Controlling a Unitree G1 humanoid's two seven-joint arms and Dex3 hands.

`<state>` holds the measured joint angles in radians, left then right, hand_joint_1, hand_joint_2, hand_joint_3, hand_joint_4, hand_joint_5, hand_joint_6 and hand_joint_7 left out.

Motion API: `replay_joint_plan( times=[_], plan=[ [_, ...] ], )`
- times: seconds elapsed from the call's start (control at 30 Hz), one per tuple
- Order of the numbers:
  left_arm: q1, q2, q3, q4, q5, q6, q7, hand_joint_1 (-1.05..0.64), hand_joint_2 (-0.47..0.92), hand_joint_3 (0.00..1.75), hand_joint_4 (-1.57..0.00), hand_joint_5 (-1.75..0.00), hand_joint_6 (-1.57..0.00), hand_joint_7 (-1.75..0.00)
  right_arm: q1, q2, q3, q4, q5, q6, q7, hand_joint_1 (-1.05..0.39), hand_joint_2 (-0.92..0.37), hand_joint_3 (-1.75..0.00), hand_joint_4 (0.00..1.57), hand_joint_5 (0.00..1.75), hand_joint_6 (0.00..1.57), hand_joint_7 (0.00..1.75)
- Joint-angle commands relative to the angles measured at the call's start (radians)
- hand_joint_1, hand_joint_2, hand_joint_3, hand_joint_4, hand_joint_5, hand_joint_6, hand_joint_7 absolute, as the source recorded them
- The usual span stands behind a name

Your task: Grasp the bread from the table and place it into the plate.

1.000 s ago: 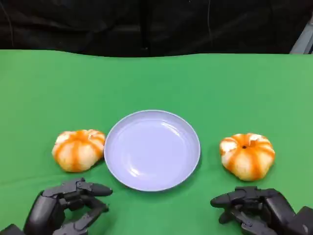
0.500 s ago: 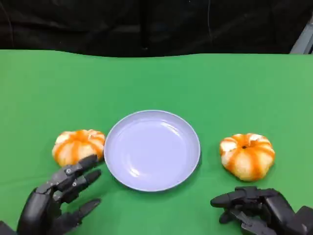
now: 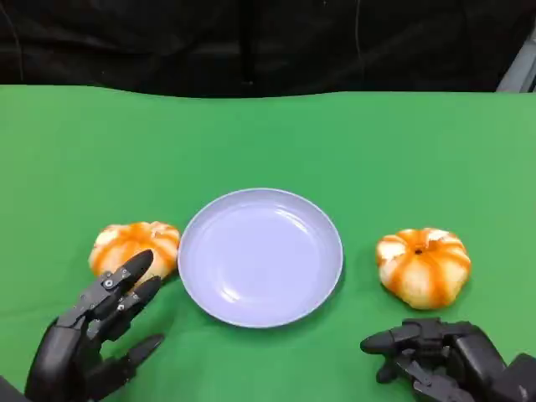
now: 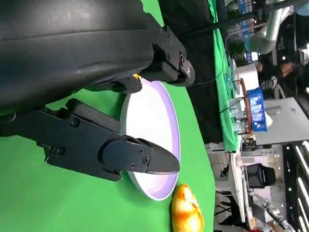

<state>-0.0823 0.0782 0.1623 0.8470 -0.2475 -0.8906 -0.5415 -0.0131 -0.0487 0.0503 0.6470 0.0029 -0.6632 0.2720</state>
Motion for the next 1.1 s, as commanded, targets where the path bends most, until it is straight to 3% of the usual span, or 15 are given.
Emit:
replay_joint_plan(
  times=[0.03,0.07,0.2,0.33,0.53,1.1],
  plan=[
    [-0.006,0.011,0.010,0.001,0.002,-0.017,0.010,-0.59,0.92,0.23,-0.36,0.00,-0.36,0.00,-0.006,-0.016,-0.010,0.010,0.002,-0.010,-0.003,-0.08,-0.92,-0.40,0.78,1.18,1.16,0.22],
    [-0.006,0.011,0.010,0.001,0.003,-0.017,0.010,-0.59,0.92,0.23,-0.36,0.00,-0.36,0.00,-0.006,-0.016,-0.010,0.010,0.002,-0.010,-0.003,-0.08,-0.92,-0.40,0.78,1.18,1.16,0.22],
    [-0.019,0.059,0.024,0.045,0.248,-0.214,0.234,-0.59,0.92,0.23,-0.38,-0.01,-0.41,-0.02,-0.005,-0.016,-0.010,0.018,0.011,-0.012,0.009,-0.07,-0.92,-0.40,0.78,1.18,1.16,0.22],
    [-0.047,0.158,0.030,-0.003,0.623,-0.216,0.589,-0.63,0.92,0.25,-0.41,-0.02,-0.57,-0.07,-0.011,-0.017,-0.016,0.030,0.017,-0.008,0.014,-0.07,-0.92,-0.39,0.78,1.19,1.15,0.22],
    [-0.069,0.213,-0.045,0.001,0.827,-0.178,0.876,-0.65,0.92,0.26,-0.44,-0.02,-0.61,-0.06,-0.008,-0.018,-0.016,0.024,0.015,-0.014,0.015,-0.05,-0.92,-0.40,0.78,1.18,1.15,0.22],
    [-0.090,0.279,-0.191,0.022,0.856,-0.142,1.065,-0.65,0.92,0.26,-0.45,-0.01,-0.63,-0.03,-0.007,-0.016,-0.017,0.022,0.023,-0.015,0.023,-0.04,-0.92,-0.42,0.78,1.19,1.14,0.23]
  ],
)
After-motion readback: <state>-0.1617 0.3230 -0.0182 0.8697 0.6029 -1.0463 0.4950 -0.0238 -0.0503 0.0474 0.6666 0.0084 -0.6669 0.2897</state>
